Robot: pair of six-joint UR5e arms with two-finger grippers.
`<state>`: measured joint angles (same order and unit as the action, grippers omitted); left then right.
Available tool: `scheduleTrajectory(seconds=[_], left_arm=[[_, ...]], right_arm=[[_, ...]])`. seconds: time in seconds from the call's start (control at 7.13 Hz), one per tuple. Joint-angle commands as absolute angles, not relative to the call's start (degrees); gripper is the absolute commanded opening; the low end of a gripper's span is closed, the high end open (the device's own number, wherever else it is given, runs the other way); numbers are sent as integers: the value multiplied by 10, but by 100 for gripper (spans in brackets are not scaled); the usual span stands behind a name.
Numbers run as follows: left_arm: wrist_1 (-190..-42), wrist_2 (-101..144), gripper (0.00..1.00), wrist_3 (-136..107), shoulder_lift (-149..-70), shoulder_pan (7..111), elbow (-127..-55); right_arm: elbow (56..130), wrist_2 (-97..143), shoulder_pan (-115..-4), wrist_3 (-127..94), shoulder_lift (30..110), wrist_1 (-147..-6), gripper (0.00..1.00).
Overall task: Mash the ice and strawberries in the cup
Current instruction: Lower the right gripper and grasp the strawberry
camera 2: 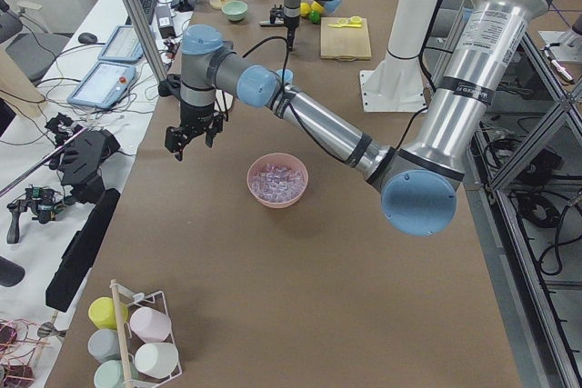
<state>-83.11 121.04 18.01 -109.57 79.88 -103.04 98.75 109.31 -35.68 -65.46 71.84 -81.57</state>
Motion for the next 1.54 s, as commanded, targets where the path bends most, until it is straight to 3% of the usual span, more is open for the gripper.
scheduleTrajectory(seconds=[0.0, 0.28, 0.7, 0.98, 1.12, 1.4], left_arm=[[-831, 1213, 97, 181, -1092, 799, -1034], [-839, 1214, 97, 181, -1080, 798, -1034], [-839, 1213, 97, 181, -1080, 798, -1032], [-839, 1213, 97, 181, -1079, 799, -1034], [-839, 1213, 97, 181, -1078, 799, -1034], [-847, 1213, 97, 181, -1068, 799, -1036]], right_arm=[[985, 1091, -356, -651, 709, -816, 86], [984, 1089, -356, -648, 708, -817, 86], [980, 1081, -352, -648, 705, -817, 68], [980, 1080, -350, -649, 705, -817, 10], [983, 1080, -350, -649, 704, -816, 0], [990, 1081, -366, -649, 700, -816, 0]])
